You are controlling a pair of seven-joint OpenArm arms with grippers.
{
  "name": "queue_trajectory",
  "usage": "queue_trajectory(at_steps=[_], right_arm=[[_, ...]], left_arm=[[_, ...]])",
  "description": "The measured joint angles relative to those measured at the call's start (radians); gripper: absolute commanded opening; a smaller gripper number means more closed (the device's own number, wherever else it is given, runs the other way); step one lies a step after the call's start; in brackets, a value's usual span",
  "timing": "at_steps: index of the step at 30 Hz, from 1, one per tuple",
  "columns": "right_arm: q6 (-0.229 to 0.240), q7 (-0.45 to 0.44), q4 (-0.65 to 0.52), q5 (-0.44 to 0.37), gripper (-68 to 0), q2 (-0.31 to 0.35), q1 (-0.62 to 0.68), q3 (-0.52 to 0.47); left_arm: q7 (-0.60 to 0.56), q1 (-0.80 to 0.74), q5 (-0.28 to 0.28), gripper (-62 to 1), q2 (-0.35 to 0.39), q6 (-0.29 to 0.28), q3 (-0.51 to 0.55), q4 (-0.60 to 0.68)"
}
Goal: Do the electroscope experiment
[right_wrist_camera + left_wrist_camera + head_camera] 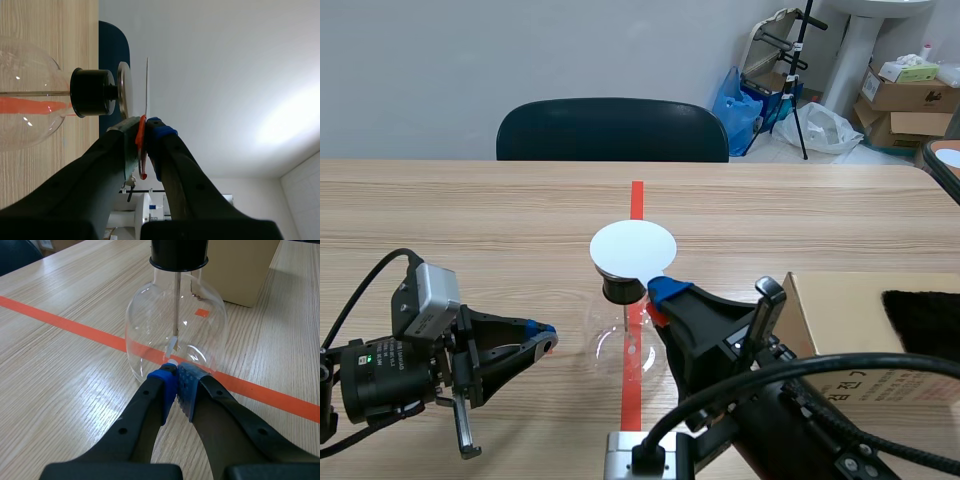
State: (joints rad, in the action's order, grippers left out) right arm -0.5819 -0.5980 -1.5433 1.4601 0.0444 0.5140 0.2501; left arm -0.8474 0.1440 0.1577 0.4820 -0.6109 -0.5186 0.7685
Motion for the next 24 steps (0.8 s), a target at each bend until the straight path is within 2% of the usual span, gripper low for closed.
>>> queue_trajectory(at_steps=[8,13,24], right_arm=[[0.000,0.000,0.000,0.000,-66.2,0.000,0.000,0.000],[0.000,0.000,0.000,0.000,-66.2,0.000,0.000,0.000],[0.000,0.000,0.000,0.000,-66.2,0.000,0.000,0.000]], left_arm=[[0.000,0.000,0.000,-58.0,0.000,0.002,0.000,0.000],[0.000,0.000,0.000,-58.0,0.000,0.027,0.000,0.000],[0.000,0.000,0.000,-57.9,0.000,0.027,0.000,0.000]])
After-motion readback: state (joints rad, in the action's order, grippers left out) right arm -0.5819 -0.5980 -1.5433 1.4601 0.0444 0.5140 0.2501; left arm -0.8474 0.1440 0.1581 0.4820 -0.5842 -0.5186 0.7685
